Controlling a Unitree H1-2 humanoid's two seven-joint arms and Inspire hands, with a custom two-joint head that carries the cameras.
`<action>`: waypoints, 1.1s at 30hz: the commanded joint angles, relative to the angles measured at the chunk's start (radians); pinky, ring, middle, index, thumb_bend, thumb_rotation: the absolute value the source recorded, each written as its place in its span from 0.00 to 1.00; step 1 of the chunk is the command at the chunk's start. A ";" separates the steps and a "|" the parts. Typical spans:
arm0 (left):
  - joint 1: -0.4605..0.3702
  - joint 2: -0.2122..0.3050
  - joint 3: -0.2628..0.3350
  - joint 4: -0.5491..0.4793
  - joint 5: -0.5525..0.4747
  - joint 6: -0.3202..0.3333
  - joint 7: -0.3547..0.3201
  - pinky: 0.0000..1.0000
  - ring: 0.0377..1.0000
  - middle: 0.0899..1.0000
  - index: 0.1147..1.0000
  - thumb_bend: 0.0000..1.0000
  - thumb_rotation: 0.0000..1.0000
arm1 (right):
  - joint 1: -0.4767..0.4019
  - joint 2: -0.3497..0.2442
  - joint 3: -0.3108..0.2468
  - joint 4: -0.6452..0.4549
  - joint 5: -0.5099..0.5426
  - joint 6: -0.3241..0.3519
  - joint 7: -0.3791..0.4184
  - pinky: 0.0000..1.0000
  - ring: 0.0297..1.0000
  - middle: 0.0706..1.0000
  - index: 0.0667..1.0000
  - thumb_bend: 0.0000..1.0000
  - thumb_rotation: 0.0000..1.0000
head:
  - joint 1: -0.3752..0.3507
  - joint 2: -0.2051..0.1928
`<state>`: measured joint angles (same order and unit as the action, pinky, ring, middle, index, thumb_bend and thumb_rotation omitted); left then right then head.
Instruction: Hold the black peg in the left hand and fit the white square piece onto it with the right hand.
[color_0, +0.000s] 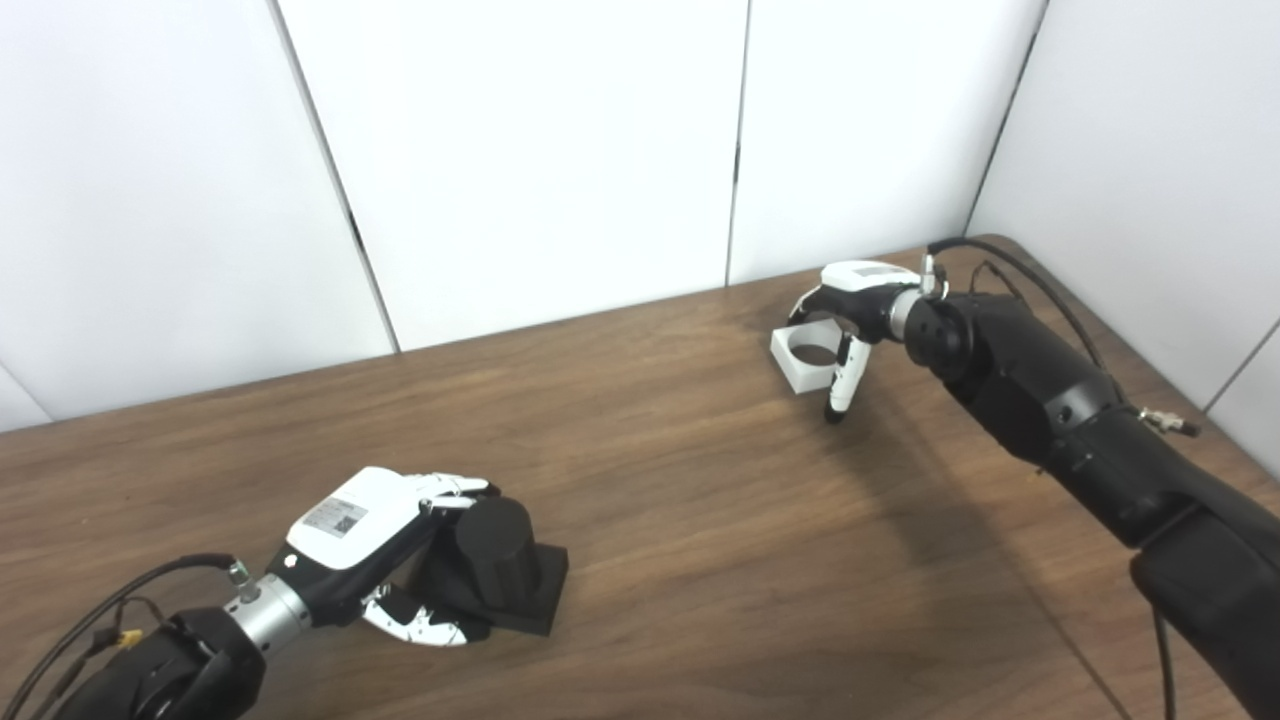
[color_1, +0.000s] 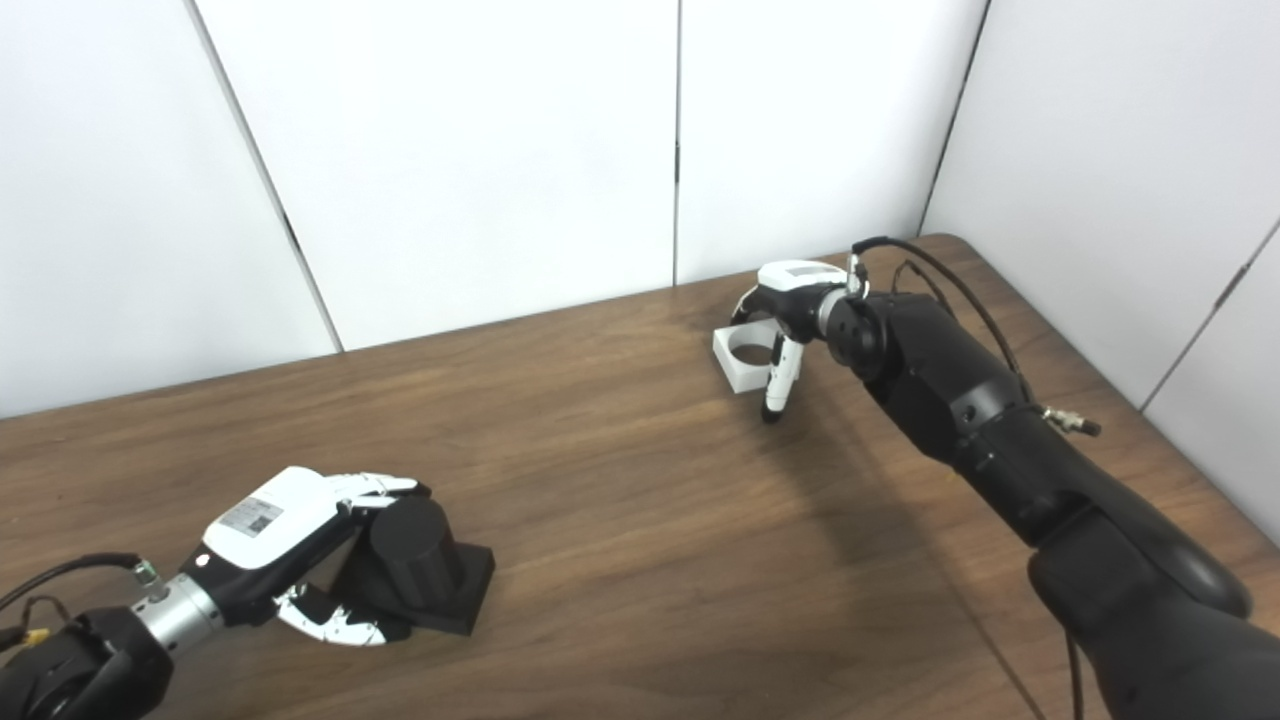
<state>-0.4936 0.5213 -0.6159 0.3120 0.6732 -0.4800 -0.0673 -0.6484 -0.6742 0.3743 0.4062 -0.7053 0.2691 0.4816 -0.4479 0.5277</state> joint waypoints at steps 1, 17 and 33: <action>0.032 0.061 -0.023 0.027 0.065 0.011 -0.062 0.74 0.83 0.84 0.55 1.00 0.02 | -0.026 -0.049 -0.011 0.005 -0.014 0.012 0.009 0.92 0.91 0.90 0.71 0.79 0.15 | 0.000 0.002; 0.036 0.060 -0.005 0.007 0.066 0.013 -0.089 0.74 0.83 0.84 0.55 1.00 0.02 | -0.018 -0.058 -0.007 -0.026 -0.035 0.045 0.028 1.00 0.90 0.79 0.45 0.52 0.14 | -0.003 0.011; 0.033 0.056 -0.003 0.013 0.064 0.015 -0.103 0.75 0.84 0.85 0.56 0.99 0.04 | 0.028 -0.052 -0.099 -0.083 0.063 -0.104 -0.083 0.89 0.86 0.77 0.44 0.52 0.13 | 0.005 0.018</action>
<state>-0.4856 0.5280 -0.5973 0.2980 0.6732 -0.4804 -0.0945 -0.5787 -0.7070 0.3011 0.3613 -0.6527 0.1940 0.4290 -0.4418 0.5446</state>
